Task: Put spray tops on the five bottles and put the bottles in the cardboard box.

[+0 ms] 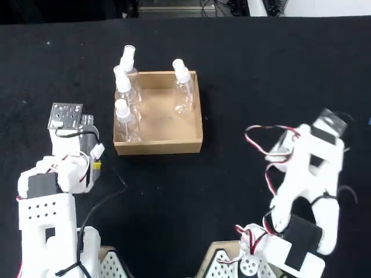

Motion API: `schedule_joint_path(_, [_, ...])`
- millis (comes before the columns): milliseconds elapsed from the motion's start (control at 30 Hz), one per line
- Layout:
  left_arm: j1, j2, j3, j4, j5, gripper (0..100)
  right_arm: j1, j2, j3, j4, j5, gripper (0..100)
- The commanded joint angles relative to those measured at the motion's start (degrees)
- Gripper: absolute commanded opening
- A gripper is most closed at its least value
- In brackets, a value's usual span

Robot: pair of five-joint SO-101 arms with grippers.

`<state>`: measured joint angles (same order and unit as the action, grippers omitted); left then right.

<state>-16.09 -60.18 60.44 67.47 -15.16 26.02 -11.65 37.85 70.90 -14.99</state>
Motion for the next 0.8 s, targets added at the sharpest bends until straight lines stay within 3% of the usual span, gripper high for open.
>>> schedule_joint_path(0, [-0.13,-1.14,-0.4,-1.32,0.26,3,-1.76,-0.31,-8.92,8.35,12.04,32.2])
schedule_joint_path(133, [-0.13,-1.14,-0.4,-1.32,0.26,3,1.05,-0.13,-13.76,12.92,35.69,31.9])
schedule_joint_path(267, [-0.57,-1.14,-0.4,-1.32,0.26,3,6.24,0.13,-12.79,11.6,70.51,32.1])
schedule_joint_path(367, [-0.57,-1.14,-0.4,-1.32,0.26,3,9.76,-0.04,-10.51,8.79,89.76,32.2])
schedule_joint_path(767, [-0.57,-1.14,-0.4,-1.32,0.26,3,18.37,0.13,-0.31,-6.07,138.2,31.8])
